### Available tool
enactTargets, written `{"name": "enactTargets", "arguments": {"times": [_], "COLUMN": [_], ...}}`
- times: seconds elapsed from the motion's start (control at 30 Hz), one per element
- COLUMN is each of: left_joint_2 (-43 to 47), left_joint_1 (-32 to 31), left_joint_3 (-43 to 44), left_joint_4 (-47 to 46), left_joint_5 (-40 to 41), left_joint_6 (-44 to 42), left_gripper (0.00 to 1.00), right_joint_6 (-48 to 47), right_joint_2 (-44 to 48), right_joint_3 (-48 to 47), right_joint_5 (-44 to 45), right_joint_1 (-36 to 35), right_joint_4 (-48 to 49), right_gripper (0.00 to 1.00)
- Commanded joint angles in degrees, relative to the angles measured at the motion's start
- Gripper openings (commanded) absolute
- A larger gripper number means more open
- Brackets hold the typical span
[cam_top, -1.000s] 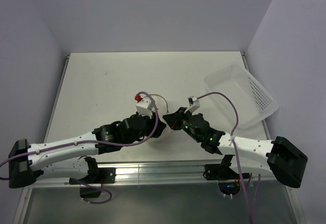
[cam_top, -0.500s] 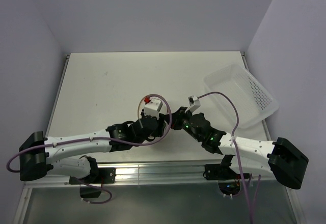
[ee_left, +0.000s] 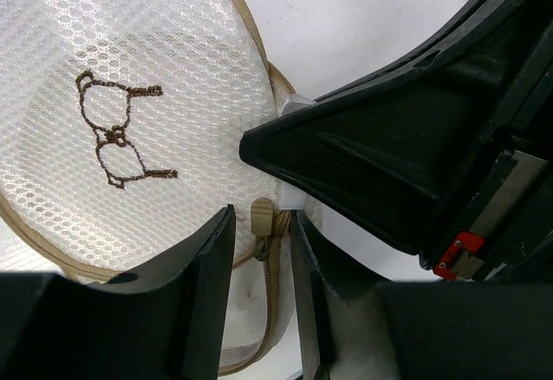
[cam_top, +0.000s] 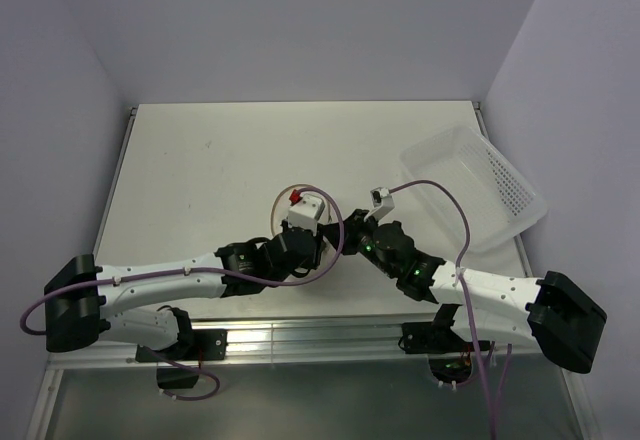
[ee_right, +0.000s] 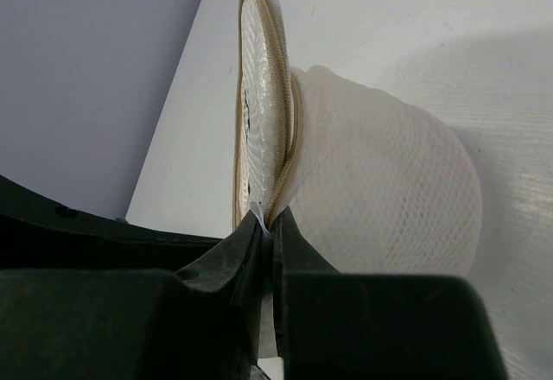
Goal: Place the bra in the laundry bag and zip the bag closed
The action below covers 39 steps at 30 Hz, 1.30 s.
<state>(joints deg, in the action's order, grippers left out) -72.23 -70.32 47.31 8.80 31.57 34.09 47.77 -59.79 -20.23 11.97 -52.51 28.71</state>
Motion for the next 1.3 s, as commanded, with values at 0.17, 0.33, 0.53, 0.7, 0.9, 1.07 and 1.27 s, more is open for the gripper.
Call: {"name": "enactTargets", "arguments": {"times": [0.17,0.33,0.53,0.7,0.9,1.07,1.27], "left_joint_2": [1.6,3.9,6.1,8.7,13.1,16.8,22.1], "left_joint_1": [1.9,3.4,3.4,3.4,3.4,3.4,3.4], "left_joint_3": [1.1,-0.8,-1.7,-3.4,-7.4,-10.3,-13.0], "left_joint_4": [-2.9,-4.2,-3.7,-2.3,-0.5,3.1,12.1], "left_joint_5": [-0.1,-1.6,-2.3,-2.8,-2.7,-1.4,4.5], "left_joint_6": [-1.1,-0.4,0.1,1.1,3.5,5.6,10.7], "left_gripper": [0.23,0.00,0.00,0.00,0.00,0.00,0.00], "right_joint_6": [0.7,0.7,0.9,0.9,3.0,3.6,2.9], "right_joint_2": [1.6,1.9,1.4,1.3,-1.4,-2.4,-3.0], "right_joint_3": [-0.1,0.1,-0.5,-2.2,-3.9,-5.2,-6.1], "right_joint_5": [-0.3,-0.2,-0.7,-2.1,-8.2,-11.3,-14.9], "right_joint_1": [0.4,0.6,1.7,4.8,11.0,15.6,21.5], "right_joint_4": [2.8,2.8,2.8,2.8,5.5,6.2,5.5], "right_gripper": [0.00,0.00,0.00,0.00,0.00,0.00,0.00]}}
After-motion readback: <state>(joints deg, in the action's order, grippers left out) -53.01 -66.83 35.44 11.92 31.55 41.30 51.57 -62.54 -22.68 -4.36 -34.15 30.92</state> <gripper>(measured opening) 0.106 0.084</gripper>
